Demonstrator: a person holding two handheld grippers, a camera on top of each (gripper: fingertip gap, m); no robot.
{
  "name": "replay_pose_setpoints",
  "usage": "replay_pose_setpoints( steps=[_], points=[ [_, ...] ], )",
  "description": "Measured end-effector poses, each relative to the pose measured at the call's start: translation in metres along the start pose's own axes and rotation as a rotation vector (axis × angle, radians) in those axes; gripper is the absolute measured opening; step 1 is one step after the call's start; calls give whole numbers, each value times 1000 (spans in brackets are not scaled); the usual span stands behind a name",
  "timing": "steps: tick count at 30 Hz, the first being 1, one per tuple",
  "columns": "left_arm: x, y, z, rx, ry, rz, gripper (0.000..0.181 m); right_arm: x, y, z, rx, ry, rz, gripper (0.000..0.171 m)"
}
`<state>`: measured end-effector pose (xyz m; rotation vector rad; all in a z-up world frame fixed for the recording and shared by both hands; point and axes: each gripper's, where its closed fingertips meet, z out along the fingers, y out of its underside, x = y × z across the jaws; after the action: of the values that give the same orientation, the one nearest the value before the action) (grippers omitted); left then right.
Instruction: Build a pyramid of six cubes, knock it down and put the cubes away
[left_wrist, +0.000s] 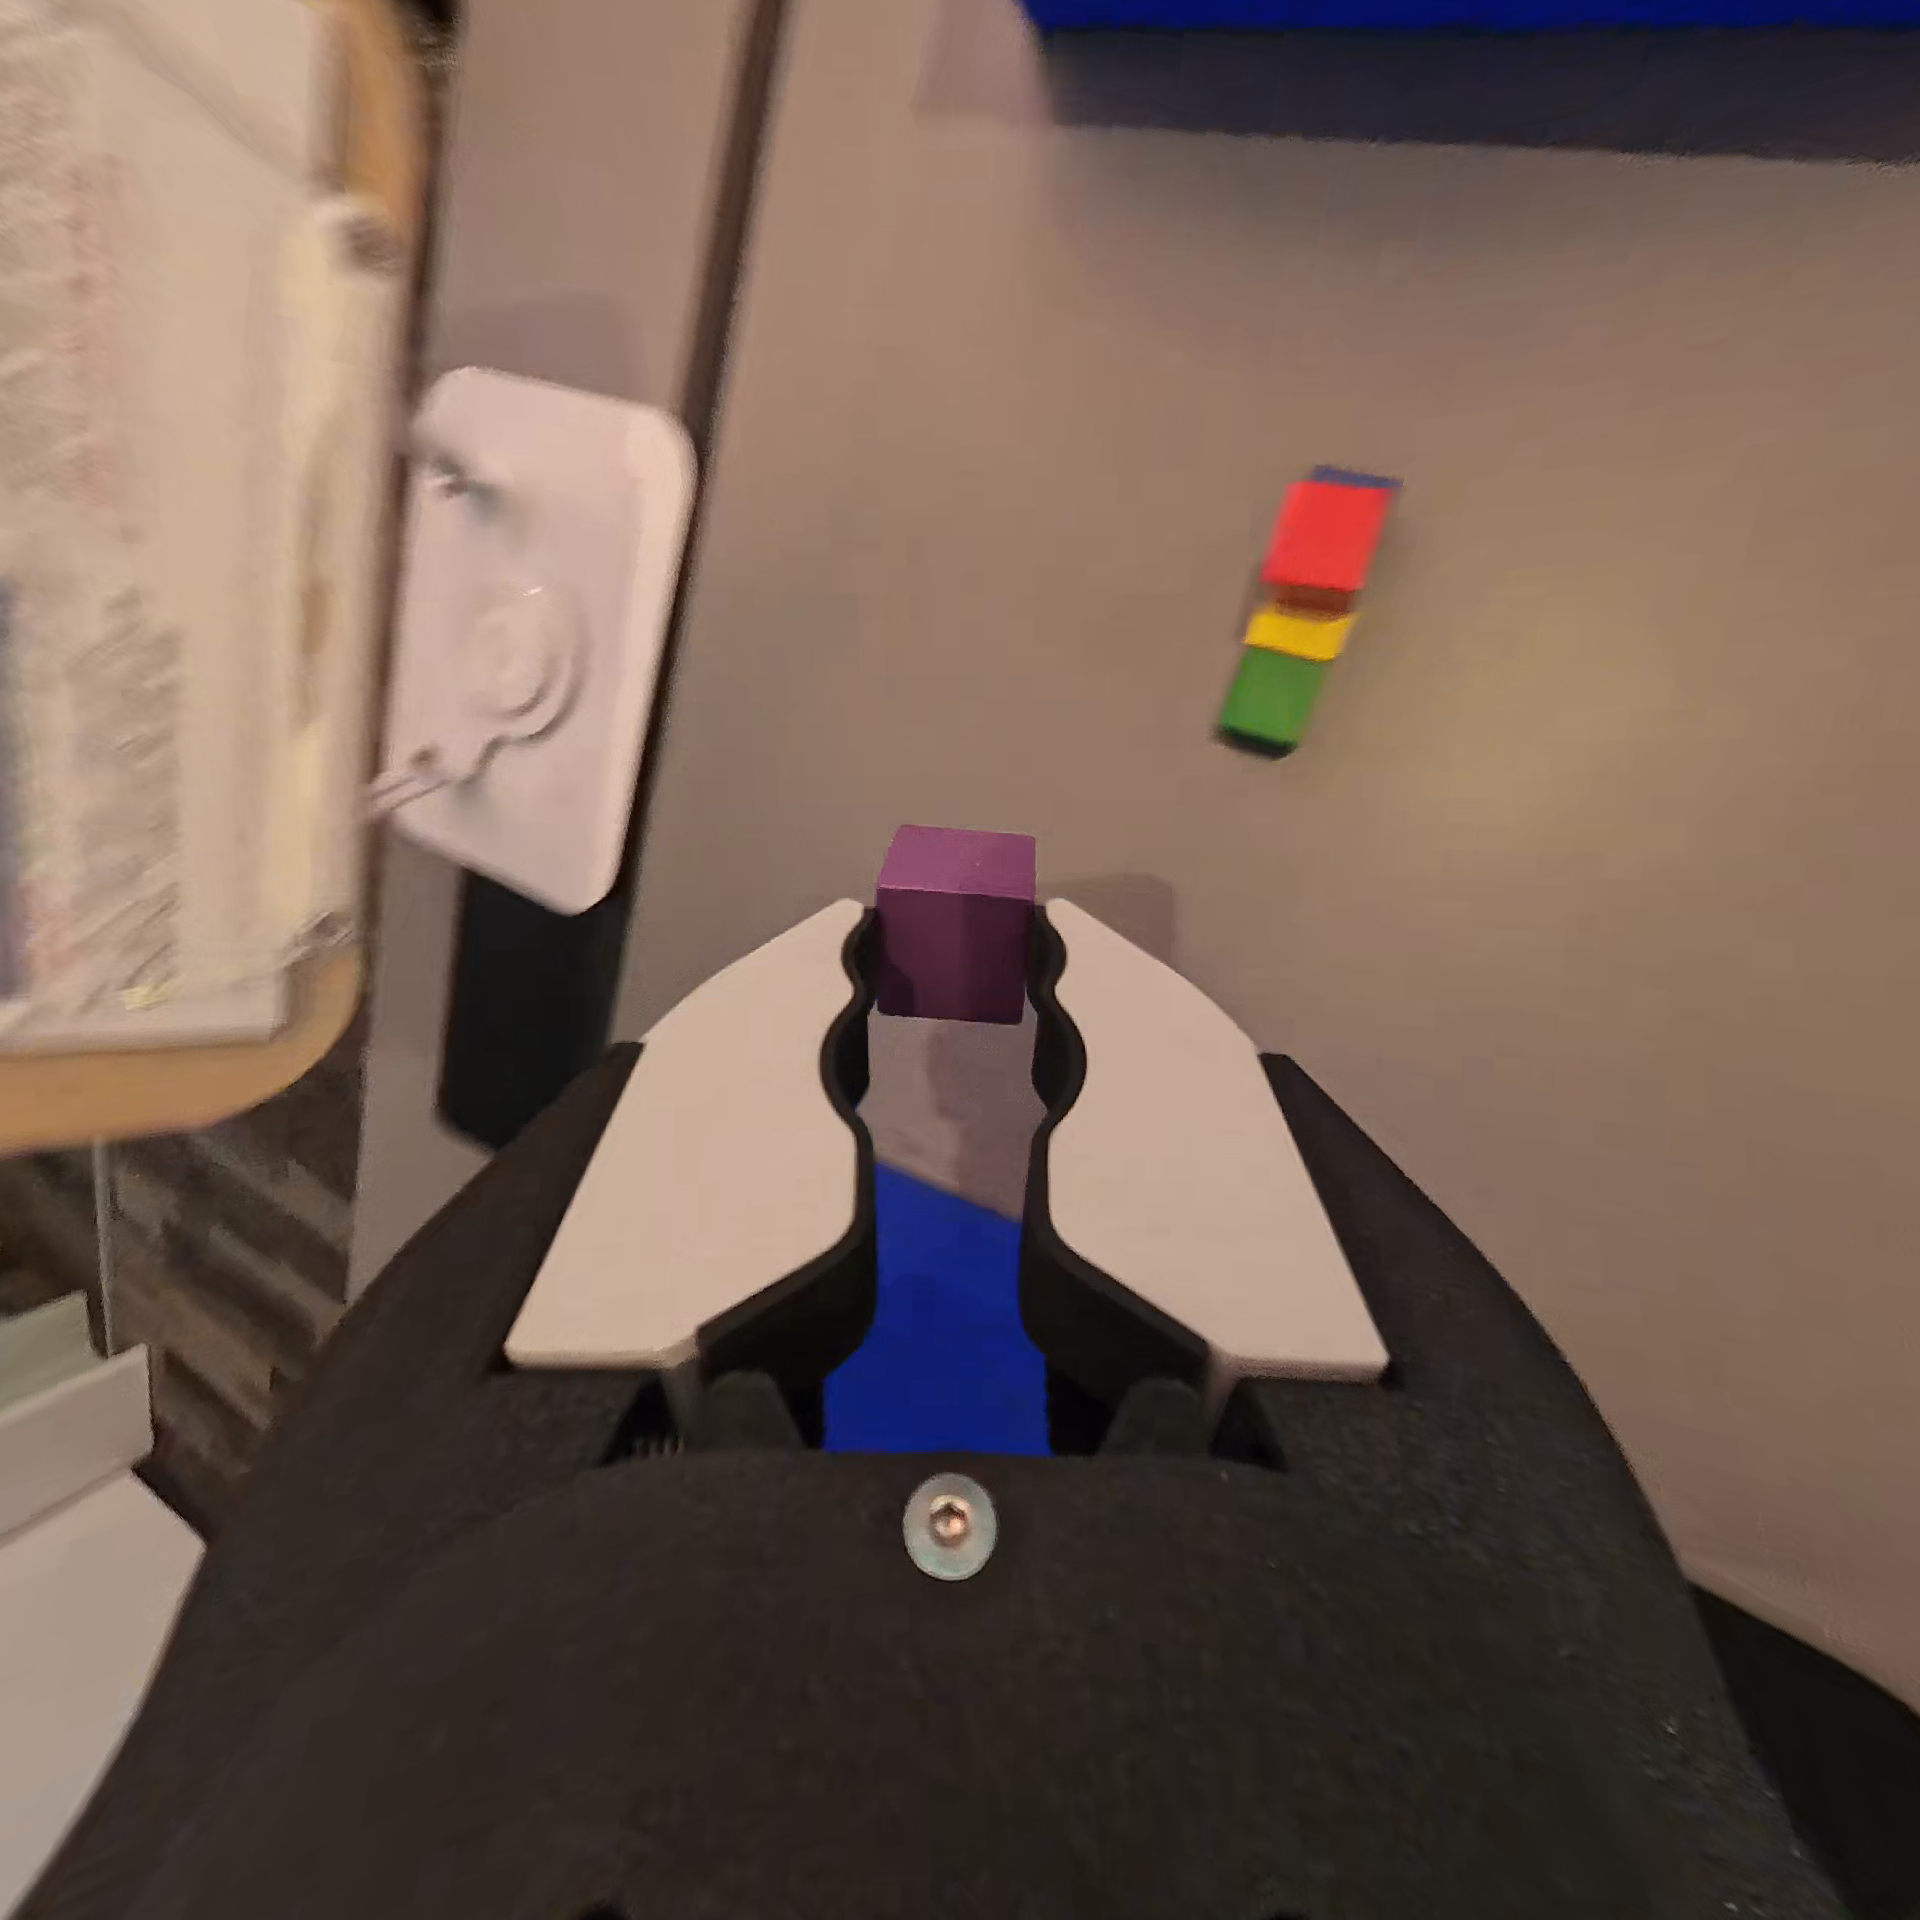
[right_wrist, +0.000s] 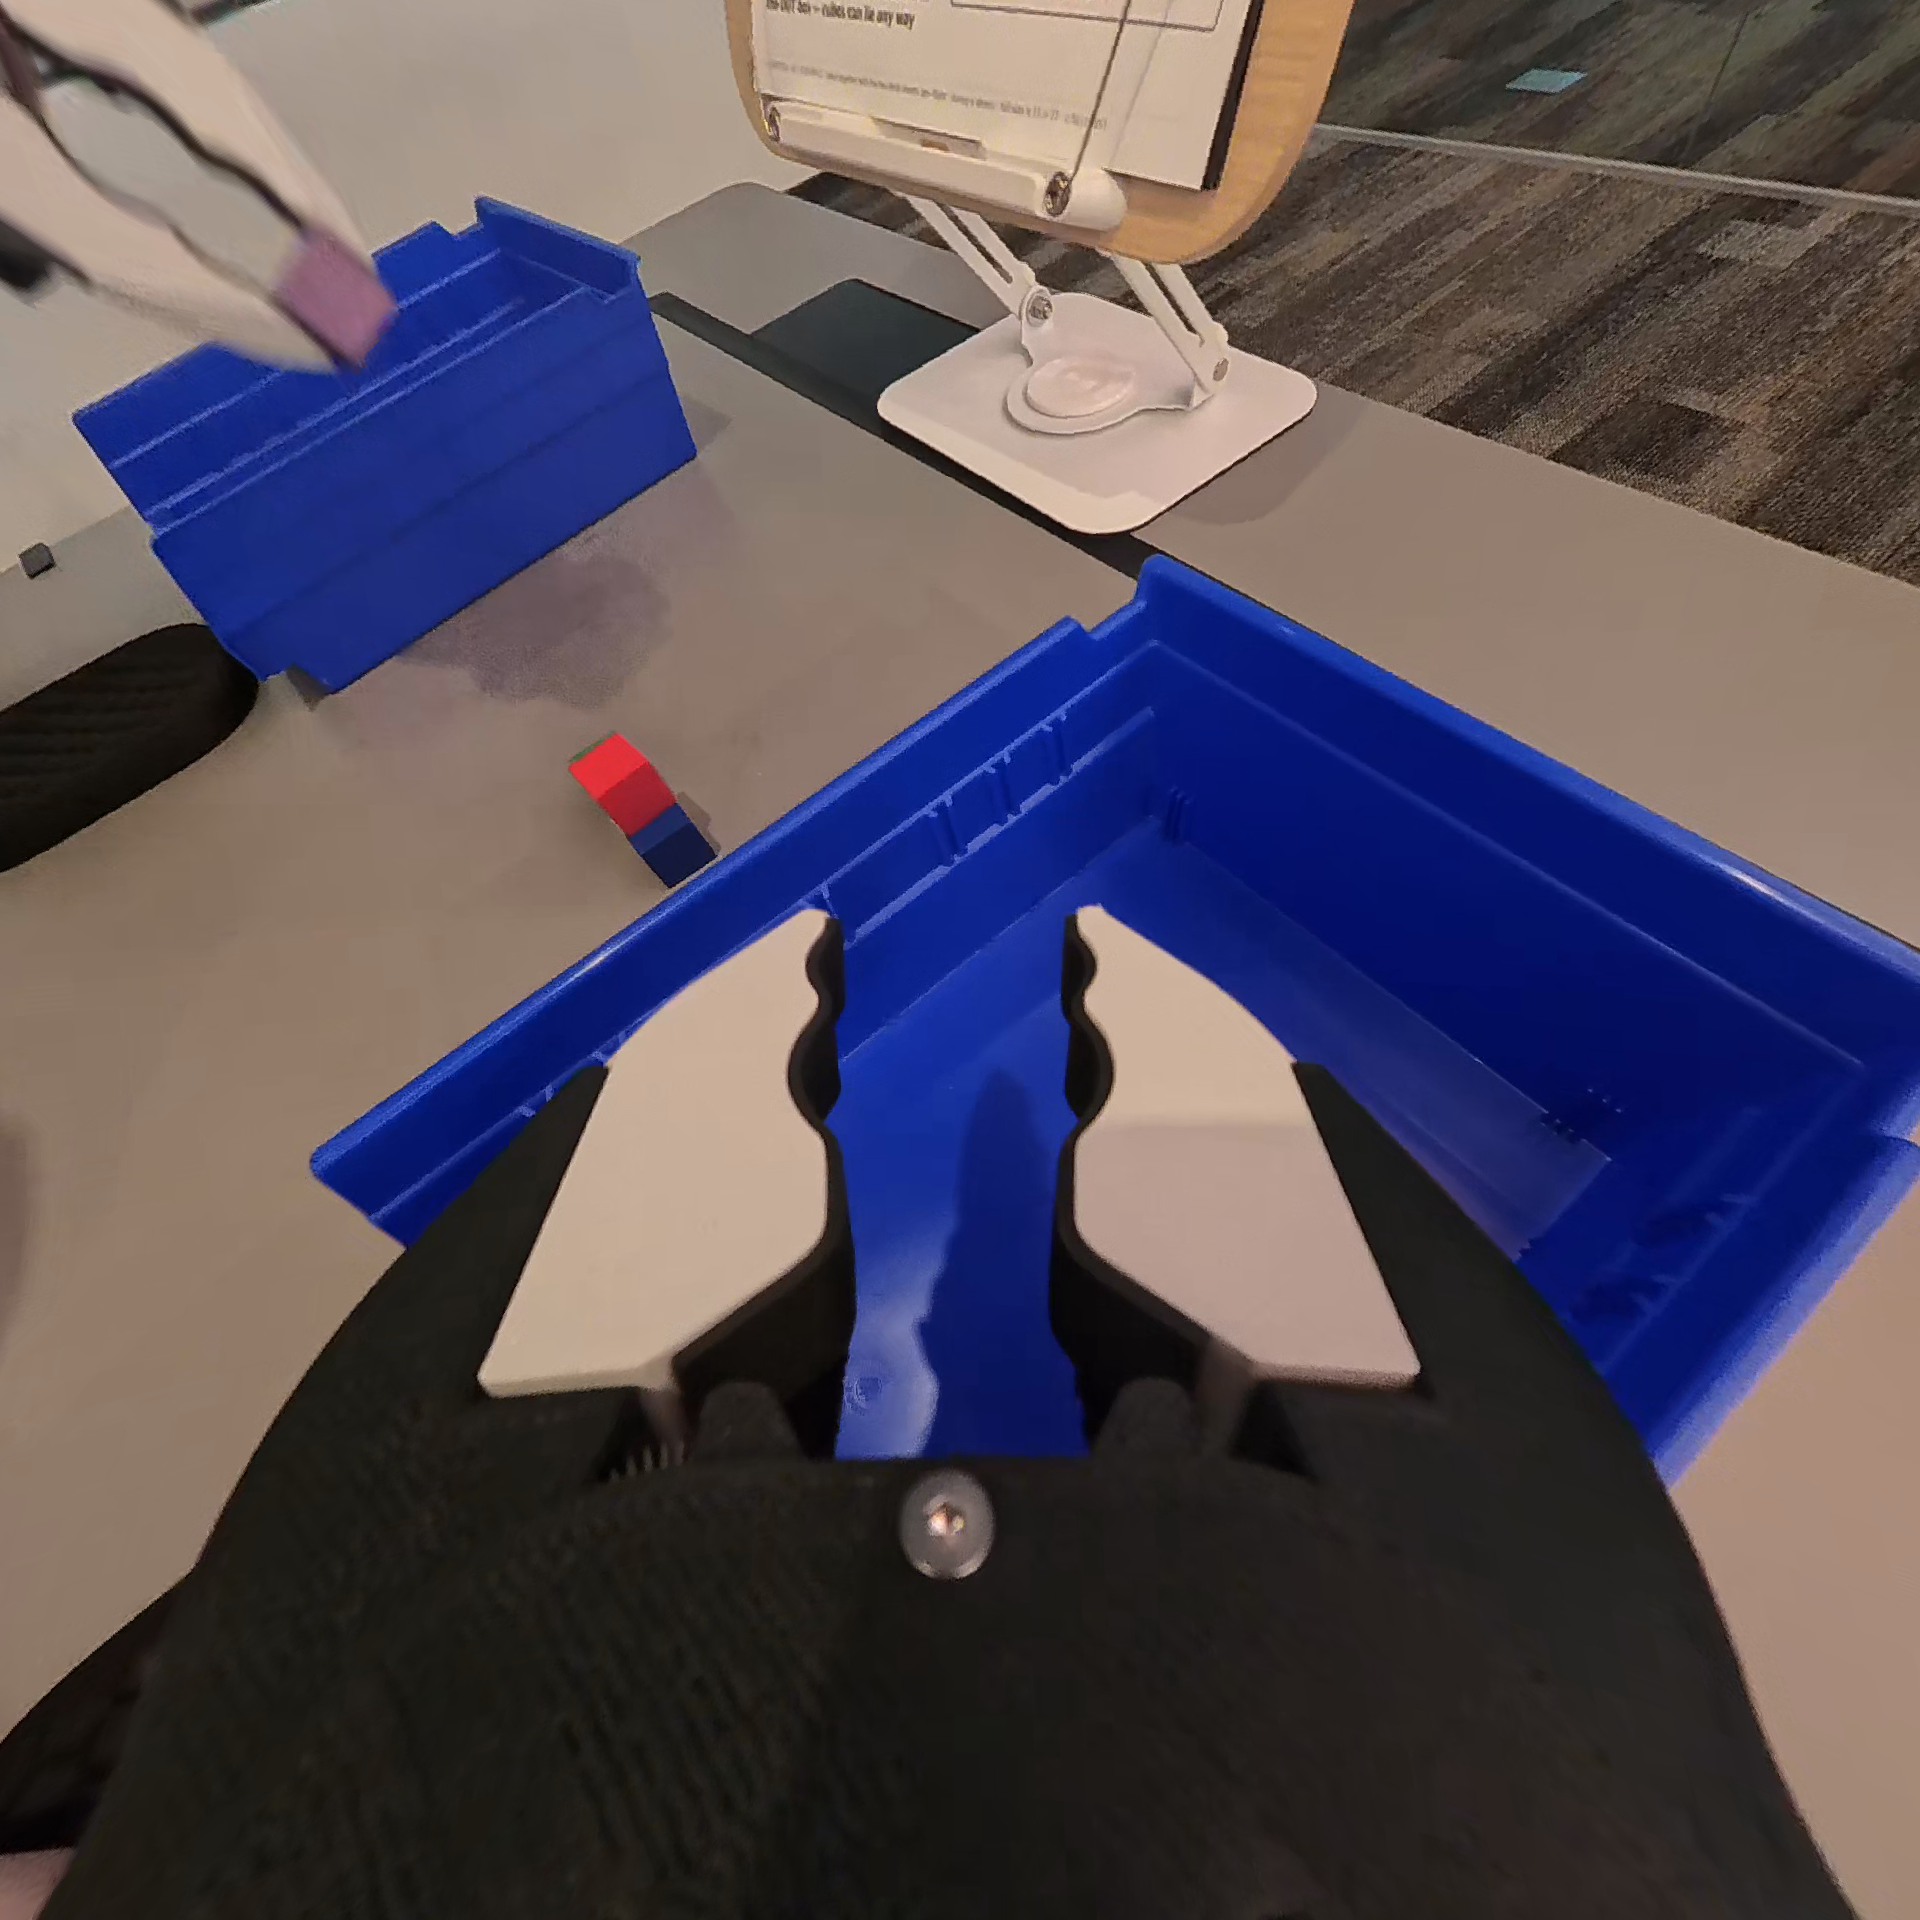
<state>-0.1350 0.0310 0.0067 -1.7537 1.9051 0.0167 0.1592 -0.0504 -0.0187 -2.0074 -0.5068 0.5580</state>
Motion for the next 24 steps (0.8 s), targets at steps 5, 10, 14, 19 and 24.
replay_pose_setpoints(
  steps=[5, 10, 14, 19, 24],
  points=[
    [57, -17, 62, -71, 132, 95, 27, -4, -4, -4, 25, -14, -5, 41],
    [74, -19, 94, -152, 190, 129, 27, -3, -4, -6, 38, -22, 1, 41],
    [80, -16, 107, -195, 226, 132, 27, -3, -6, -7, 47, -27, 0, 41],
    [87, -15, 114, -213, 248, 159, 27, -2, -5, -6, 45, -33, 3, 41],
    [89, -14, 118, -233, 247, 178, 27, -3, -3, -4, 35, -38, 4, 41]
  ],
)
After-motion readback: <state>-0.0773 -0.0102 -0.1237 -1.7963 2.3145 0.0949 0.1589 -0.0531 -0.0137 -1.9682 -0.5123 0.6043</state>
